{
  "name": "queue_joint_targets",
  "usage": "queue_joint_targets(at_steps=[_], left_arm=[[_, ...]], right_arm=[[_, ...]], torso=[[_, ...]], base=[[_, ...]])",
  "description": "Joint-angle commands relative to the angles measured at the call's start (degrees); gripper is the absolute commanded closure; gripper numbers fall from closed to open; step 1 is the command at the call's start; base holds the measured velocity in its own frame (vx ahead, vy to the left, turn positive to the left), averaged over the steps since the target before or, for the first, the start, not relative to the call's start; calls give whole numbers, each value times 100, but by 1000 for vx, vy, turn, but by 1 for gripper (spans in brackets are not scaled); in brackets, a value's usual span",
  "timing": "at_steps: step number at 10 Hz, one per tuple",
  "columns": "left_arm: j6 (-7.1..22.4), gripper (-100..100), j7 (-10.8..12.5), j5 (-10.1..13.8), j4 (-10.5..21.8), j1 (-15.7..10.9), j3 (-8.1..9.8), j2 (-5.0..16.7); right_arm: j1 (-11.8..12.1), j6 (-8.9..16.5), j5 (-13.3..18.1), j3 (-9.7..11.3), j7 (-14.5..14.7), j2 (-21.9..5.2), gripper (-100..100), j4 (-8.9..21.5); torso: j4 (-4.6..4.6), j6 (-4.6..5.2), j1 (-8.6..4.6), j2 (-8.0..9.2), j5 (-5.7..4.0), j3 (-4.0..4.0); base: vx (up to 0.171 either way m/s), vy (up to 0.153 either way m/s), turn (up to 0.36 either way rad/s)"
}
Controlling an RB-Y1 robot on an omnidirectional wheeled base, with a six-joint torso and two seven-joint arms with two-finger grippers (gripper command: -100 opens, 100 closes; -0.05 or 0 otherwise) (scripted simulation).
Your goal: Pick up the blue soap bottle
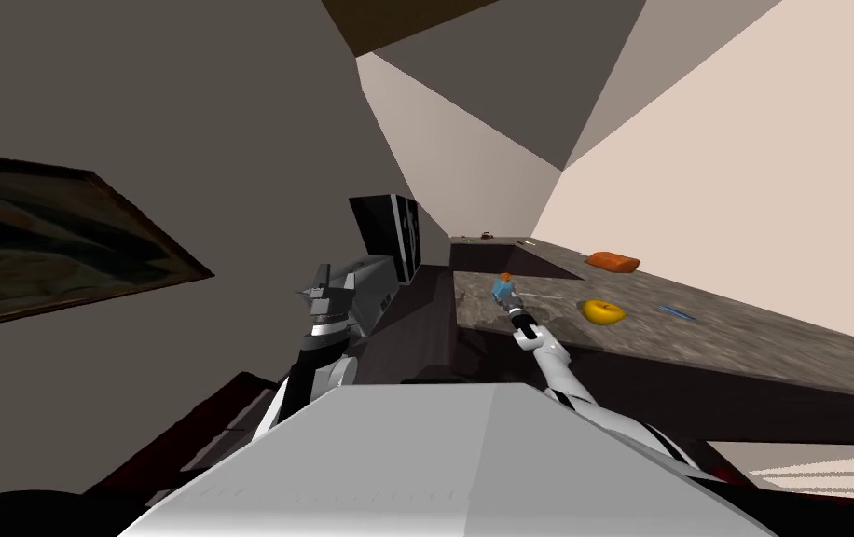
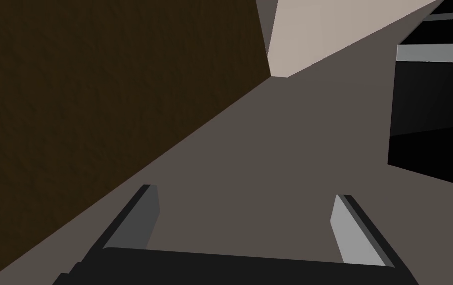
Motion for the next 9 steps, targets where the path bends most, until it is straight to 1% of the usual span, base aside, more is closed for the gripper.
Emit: queue_joint_targets(at_steps=[1, 2, 3, 4, 5, 6, 7, 8, 9], left_arm=[[0, 0, 0, 0, 0, 0, 0, 0], [0, 0, 0, 0, 0, 0, 0, 0], [0, 0, 0, 0, 0, 0, -1, 0], [0, 0, 0, 0, 0, 0, 0, 0], [0, 0, 0, 0, 0, 0, 0, 0], [0, 0, 0, 0, 0, 0, 0, 0], [0, 0, 0, 0, 0, 0, 0, 0], [0, 0, 0, 0, 0, 0, 0, 0], [0, 0, 0, 0, 0, 0, 0, 0]], right_arm=[[-106, 104, 286, -37, -37, 159, -100, -54], [-106, 104, 334, -37, -37, 159, -100, -54], [-197, 319, 560, -93, -105, 419, -100, -316], [-197, 319, 708, -93, -105, 460, -100, -316], [-288, 533, 890, -150, -173, 687, -100, -532], [-288, 533, 1059, -150, -173, 761, -100, -578], [-380, 747, 1230, -206, -241, 990, -100, -787], [-380, 747, 1406, -206, -241, 1062, -100, -841], [-380, 747, 1456, -206, -241, 1062, -100, -841]], torso=[[0, 0, 0, 0, 0, 0], [0, -1, 2, -1, 0, 0], [-1, -1, 14, -7, 2, -4], [-2, 0, 6, -11, 2, -6], [-2, -1, 7, -9, 1, -5], [-1, 0, -6, -8, 0, -4], [-1, 0, -2, -2, -1, -1], [1, 0, -2, 1, 0, 1], [0, -1, 4, 1, 0, 1]], base=[[-23, -77, -36], [1, -40, 13], [7, -77, -106], [-4, -70, -43], [-8, -110, -96], [-18, -92, -29], [-27, -90, -83], [-24, -76, -50], [-8, -31, 8]])
